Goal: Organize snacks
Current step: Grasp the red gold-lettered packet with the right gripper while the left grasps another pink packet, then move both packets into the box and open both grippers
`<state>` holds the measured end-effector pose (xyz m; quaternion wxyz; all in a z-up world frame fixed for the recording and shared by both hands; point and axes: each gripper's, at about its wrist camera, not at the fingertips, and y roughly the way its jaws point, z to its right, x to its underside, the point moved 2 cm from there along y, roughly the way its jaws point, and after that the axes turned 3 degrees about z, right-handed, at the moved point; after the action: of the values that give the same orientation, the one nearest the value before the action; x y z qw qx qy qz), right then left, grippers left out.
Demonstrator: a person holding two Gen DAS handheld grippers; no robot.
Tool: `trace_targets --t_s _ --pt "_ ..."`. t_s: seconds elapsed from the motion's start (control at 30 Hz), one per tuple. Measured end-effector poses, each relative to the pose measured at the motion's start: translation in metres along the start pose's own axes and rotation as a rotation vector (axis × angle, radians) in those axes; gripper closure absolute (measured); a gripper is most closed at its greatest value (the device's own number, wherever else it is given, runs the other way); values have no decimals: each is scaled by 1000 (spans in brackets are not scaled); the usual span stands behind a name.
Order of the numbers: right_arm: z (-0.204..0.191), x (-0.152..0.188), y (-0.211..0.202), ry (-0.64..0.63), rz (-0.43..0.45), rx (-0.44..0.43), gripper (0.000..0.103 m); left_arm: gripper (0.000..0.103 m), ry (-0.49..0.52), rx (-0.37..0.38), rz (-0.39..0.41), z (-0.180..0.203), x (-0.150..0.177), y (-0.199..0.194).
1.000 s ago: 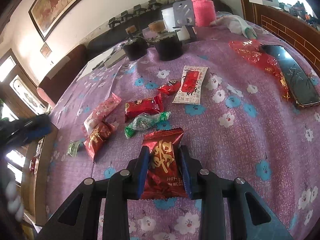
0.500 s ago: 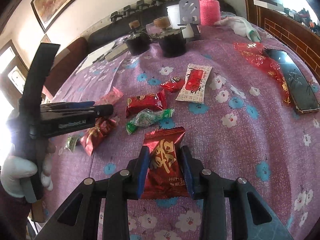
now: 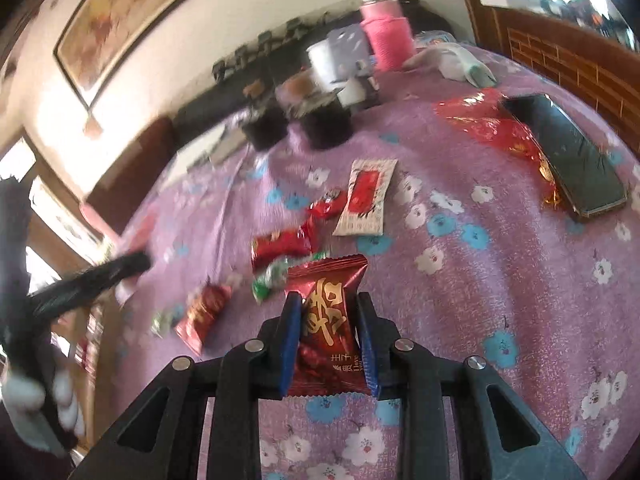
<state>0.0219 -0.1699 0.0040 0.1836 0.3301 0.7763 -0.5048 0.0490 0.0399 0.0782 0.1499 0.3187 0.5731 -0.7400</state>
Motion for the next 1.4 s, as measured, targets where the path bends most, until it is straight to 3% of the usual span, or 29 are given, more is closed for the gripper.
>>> trace_targets --t_s 0.27,0.5,0.73,1.07,1.27,1.4 --pt "2 3 9 36 -20 -40 75 81 -168 18 91 -65 50 -97" --pt "-27 7 -1 -36 -15 -90 75 81 -328 -181 82 -151 112 -142" --pt "-112 29 -10 -163 -79 -199 75 81 -444 -261 18 -203 154 -139" --pt "-254 82 3 -379 -212 -341 76 80 -466 -315 -76 -232 167 -108" --pt "-315 112 13 -512 -235 -348 76 80 -508 -328 -80 -250 162 -100" --pt "-308 97 13 -491 -153 -285 74 80 -540 -296 -65 -253 164 -109"
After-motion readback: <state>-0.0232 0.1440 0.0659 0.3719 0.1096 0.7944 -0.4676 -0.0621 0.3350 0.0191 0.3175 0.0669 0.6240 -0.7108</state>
